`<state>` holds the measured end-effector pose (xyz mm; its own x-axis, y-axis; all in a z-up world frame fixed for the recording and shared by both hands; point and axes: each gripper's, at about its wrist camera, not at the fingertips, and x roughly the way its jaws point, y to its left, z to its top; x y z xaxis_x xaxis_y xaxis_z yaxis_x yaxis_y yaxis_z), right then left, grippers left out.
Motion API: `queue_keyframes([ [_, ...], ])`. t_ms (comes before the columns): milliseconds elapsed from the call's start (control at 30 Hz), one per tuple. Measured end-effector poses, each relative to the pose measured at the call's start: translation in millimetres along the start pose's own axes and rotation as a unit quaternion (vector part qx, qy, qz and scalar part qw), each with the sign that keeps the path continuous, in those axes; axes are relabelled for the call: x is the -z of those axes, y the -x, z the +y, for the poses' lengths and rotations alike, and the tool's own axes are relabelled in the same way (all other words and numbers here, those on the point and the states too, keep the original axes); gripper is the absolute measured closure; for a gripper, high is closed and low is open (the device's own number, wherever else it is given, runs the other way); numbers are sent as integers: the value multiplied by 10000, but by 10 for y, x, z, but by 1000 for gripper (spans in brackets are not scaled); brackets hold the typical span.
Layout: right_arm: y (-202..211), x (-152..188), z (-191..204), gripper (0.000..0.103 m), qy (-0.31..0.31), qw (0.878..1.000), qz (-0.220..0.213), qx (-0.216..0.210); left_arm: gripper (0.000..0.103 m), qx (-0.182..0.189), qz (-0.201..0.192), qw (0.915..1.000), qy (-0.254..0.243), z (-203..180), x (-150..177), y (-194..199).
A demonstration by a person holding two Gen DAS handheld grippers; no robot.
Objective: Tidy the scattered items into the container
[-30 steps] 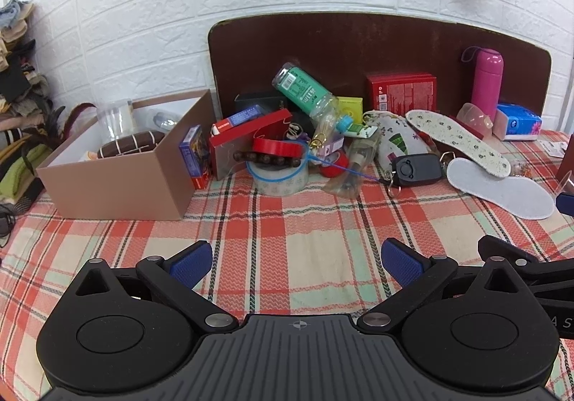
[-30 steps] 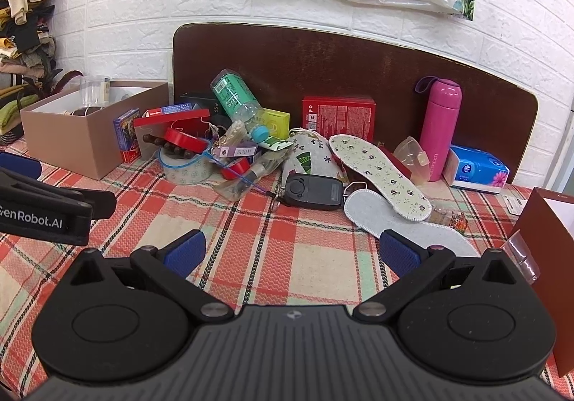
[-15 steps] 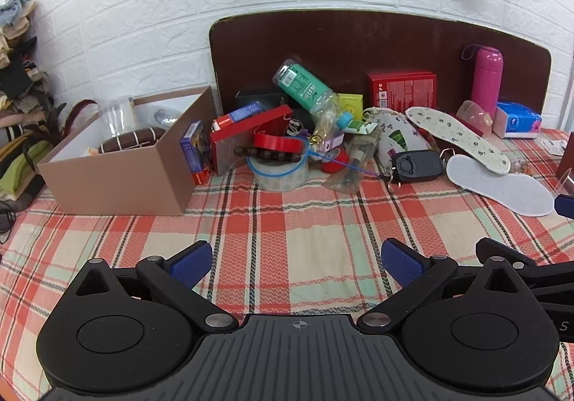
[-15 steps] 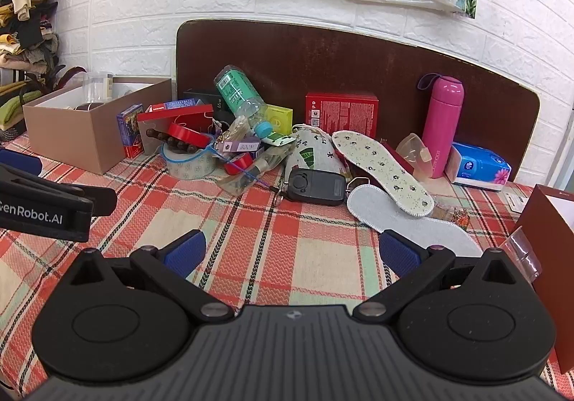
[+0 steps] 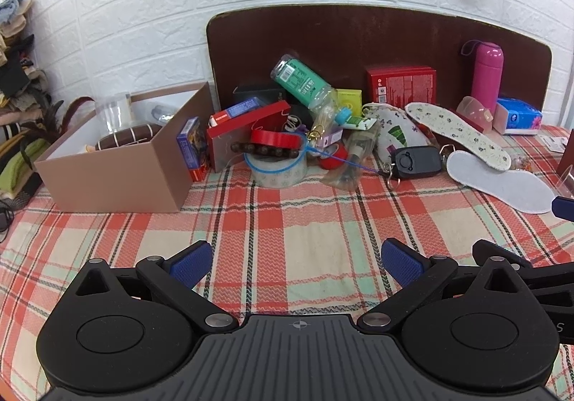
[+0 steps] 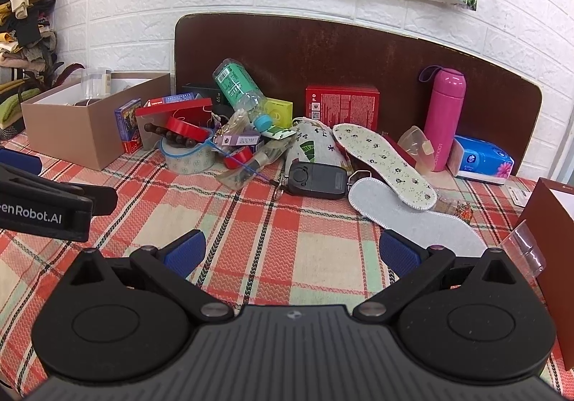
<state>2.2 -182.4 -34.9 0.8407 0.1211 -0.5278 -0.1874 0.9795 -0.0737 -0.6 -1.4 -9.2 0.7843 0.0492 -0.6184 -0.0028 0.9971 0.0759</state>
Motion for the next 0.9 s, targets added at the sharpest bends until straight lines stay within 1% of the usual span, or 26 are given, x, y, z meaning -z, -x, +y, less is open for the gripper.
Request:
queue_keyframes([
  [467,-137,62,-88,1,-44,9999,100,-17,0,22,113,9999,-18,-84,-33,-143],
  [767,-335,28,-313,1,-94,9999,125,-34,0,-10,243,9997,-90,-281,-172,-362],
  [833,-385,21,-369,1,-83,9999,124,-71,0,24,262,9996,-74,-322,-208,-416],
  [900,-440,20,-444,1,-73,9999,124,-86,0,138,294,9995,-39,-384,-256,-486],
])
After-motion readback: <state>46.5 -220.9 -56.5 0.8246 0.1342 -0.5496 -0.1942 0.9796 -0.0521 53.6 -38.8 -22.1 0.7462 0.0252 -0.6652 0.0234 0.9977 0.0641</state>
